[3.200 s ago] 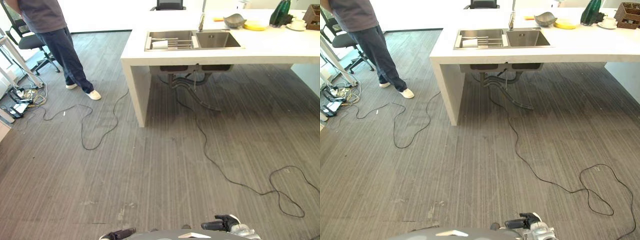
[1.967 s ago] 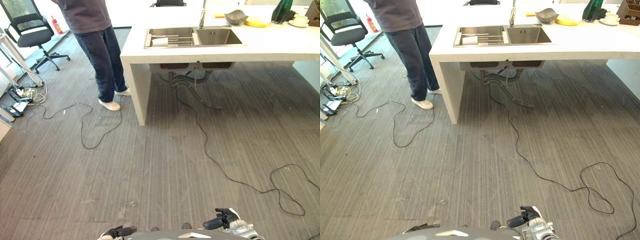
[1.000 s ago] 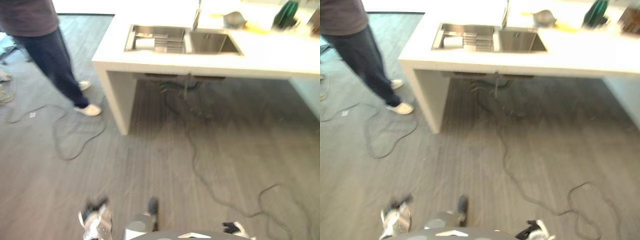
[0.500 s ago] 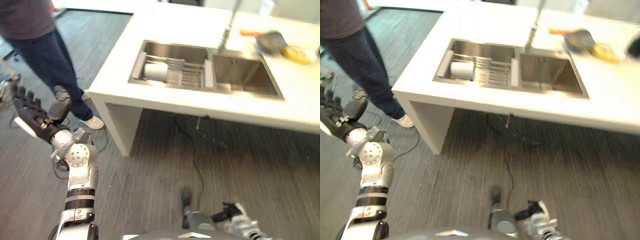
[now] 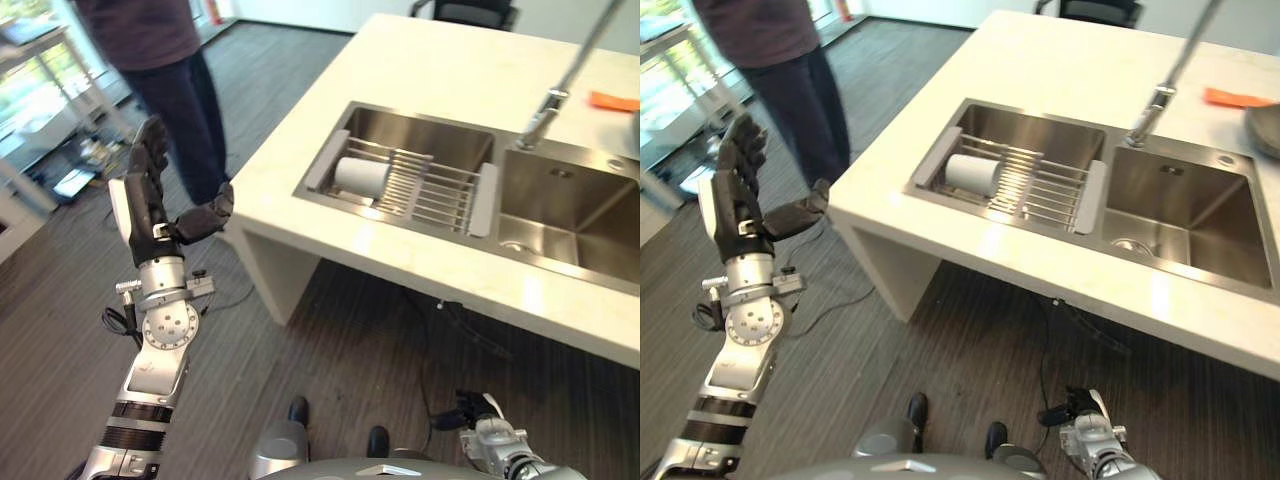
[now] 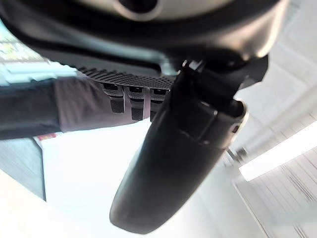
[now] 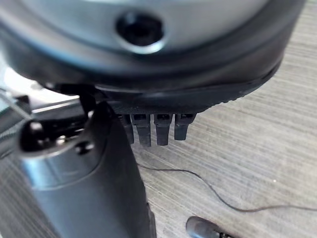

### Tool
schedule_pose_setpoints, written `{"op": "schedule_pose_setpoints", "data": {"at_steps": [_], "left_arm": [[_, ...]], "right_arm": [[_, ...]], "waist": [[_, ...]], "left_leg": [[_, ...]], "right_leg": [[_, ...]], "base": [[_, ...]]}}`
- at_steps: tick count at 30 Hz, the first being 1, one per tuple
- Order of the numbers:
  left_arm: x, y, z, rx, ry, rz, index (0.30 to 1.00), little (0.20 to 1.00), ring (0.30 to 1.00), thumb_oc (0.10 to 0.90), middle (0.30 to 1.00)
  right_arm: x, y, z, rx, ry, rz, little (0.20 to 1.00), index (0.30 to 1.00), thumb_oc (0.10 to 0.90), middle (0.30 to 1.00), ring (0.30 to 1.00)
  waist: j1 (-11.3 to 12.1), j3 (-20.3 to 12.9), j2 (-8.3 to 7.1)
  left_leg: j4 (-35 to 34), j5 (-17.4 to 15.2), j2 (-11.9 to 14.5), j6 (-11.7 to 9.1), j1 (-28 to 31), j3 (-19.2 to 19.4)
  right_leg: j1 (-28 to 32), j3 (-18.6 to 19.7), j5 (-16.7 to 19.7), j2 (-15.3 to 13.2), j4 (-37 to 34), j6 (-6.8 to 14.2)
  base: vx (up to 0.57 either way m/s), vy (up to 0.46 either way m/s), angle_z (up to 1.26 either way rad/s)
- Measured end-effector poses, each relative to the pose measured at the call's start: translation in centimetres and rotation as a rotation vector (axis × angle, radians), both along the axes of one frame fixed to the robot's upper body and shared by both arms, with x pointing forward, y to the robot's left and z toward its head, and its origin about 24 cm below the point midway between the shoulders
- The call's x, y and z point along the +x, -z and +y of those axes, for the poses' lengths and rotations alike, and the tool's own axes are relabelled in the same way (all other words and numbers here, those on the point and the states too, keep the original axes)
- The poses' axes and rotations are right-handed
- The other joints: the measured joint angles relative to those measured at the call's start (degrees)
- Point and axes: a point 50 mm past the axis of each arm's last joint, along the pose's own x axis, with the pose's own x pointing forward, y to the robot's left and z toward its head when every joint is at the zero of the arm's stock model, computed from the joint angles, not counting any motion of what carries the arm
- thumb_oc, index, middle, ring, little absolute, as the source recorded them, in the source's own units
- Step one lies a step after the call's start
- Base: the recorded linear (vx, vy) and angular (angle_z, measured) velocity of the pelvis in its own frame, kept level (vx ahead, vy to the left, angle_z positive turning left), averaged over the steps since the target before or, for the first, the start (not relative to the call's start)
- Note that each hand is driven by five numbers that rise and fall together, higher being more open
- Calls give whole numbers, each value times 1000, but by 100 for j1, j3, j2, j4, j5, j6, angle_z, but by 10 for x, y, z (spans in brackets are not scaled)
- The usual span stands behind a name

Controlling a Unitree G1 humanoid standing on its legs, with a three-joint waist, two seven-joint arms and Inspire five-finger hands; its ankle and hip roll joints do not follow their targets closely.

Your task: Place the dishes in the dishwasher.

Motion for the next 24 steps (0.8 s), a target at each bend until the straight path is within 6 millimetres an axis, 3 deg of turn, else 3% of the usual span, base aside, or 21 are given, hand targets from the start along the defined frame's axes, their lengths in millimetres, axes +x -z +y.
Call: {"op": "schedule_pose_setpoints", "data": {"at_steps": [2, 4, 5, 6, 7, 8, 9, 11, 13, 15, 17, 19, 20, 22, 23, 24], "left_arm": [[2, -14, -4, 110, 48, -23, 900, 900, 900, 800, 900], [6, -23, -8, 204, 89, -23, 900, 900, 900, 800, 900], [10, -28, -14, 240, 123, -27, 900, 900, 900, 800, 900], [12, -30, -17, 276, 137, -29, 900, 900, 900, 800, 900], [13, -35, -17, 353, 128, -39, 900, 900, 900, 800, 900], [13, -35, -17, 353, 128, -39, 900, 900, 900, 800, 900], [14, -29, -13, 356, 104, -12, 900, 900, 900, 800, 900], [12, -18, -10, 359, 94, 29, 900, 900, 900, 800, 900], [10, -10, -9, 356, 98, 65, 900, 900, 900, 800, 900], [9, 0, -6, 364, 100, 132, 900, 900, 900, 800, 900], [7, 9, -1, 356, 91, 190, 900, 900, 900, 800, 900], [10, 10, -4, 352, 109, 199, 900, 900, 900, 800, 900], [10, 12, -7, 353, 123, 206, 900, 900, 900, 800, 900], [10, 18, -3, 351, 111, 244, 900, 900, 900, 800, 900], [11, 21, 0, 353, 108, 265, 900, 900, 900, 800, 900], [13, 25, 3, 362, 106, 290, 900, 900, 900, 800, 900]], "right_arm": [[-1, 3, 9, 25, -7, 14, 900, 900, 800, 900, 900], [0, 7, 31, 70, -61, 10, 900, 900, 800, 900, 900], [-4, 8, 35, 95, -80, 11, 900, 900, 800, 900, 900], [-6, 8, 33, 117, -96, 10, 900, 900, 800, 900, 900], [-3, 1, 37, 170, -124, -79, 900, 900, 800, 900, 900], [-3, 1, 37, 170, -124, -79, 900, 900, 800, 900, 900], [-14, 2, 39, 196, -121, -102, 900, 900, 800, 900, 900], [-20, 9, 39, 196, -81, -51, 900, 900, 800, 900, 900], [-22, 11, 36, 193, -50, -17, 900, 900, 800, 900, 900], [-24, 13, 30, 181, -27, 17, 900, 900, 800, 900, 900], [-31, 14, 21, 162, 3, 53, 900, 900, 800, 900, 900], [-43, 14, 3, 100, -19, 129, 900, 900, 800, 900, 900], [-53, 11, -15, 46, -10, 187, 900, 900, 800, 900, 900], [-65, 2, -49, -46, 32, 251, 900, 900, 800, 900, 900], [-70, -2, -62, -79, 54, 265, 900, 900, 800, 900, 900], [-75, -5, -69, -102, 71, 271, 900, 900, 800, 900, 900]], "waist": [[-153, -57, -118], [-265, -143, -260], [-456, -129, -258], [-496, -105, -215], [-639, -57, -187], [-639, -57, -187], [-665, -112, -375], [-654, -159, -487], [-629, -163, -510], [-595, -166, -468], [-506, -171, -340], [-360, -136, -534], [-325, -131, -525], [-295, -121, -333], [-350, -137, -192], [-453, -150, -160]], "left_leg": [[-79, -56, -95, 141, 57, 365], [-65, -142, -163, 281, 169, 681], [-63, -159, -123, 306, 190, 719], [-61, -178, -85, 338, 188, 782], [-59, -200, -21, 374, 191, 940], [-59, -200, -21, 374, 191, 940], [-60, -327, -148, 356, 315, 1267], [-64, -443, -187, 250, 413, 1403], [-62, -524, -131, 137, 447, 1401], [-43, -540, 109, -72, 527, 1210], [440, -658, 485, -363, 483, 943], [1965, -741, 618, -507, -429, 711], [1599, -797, 621, -601, -476, 765], [314, -495, 673, -563, -150, 843], [34, -367, 731, -549, 46, 859], [-92, -267, 722, -561, 203, 873]], "right_leg": [[-79, -144, 42, -236, 3, 169], [-223, -109, 104, -380, 238, 355], [-537, -69, -21, -373, 755, 508], [-803, -50, -141, -376, 1243, 657], [-1616, -7, -407, -473, 2508, 1108], [-1616, -7, -407, -473, 2508, 1108], [-1812, -269, -490, -869, 2014, 1290], [-1646, -627, -257, -1103, 1168, 1210], [-1495, -748, -158, -1093, 955, 1156], [-1344, -734, 143, -790, 884, 746], [-1132, -760, 63, -426, 935, 283], [-828, -757, 139, -375, 645, -70], [-596, -783, 311, -334, 283, -83], [-389, -680, 354, -98, 12, -103], [-285, -622, 307, -7, -2, -89], [-196, -605, 272, 57, -1, -114]], "base": [[91, 92, -86], [4, 80, -82], [-56, 55, -44], [-23, 5, -58], [6, -20, -45], [89, -72, -90], [95, -112, -77], [165, -197, -57], [133, -160, -1], [57, -194, 45], [49, -152, 58], [89, -7, 53], [102, 37, 35], [121, 50, -25], [123, 54, -44], [140, 70, -31]]}}
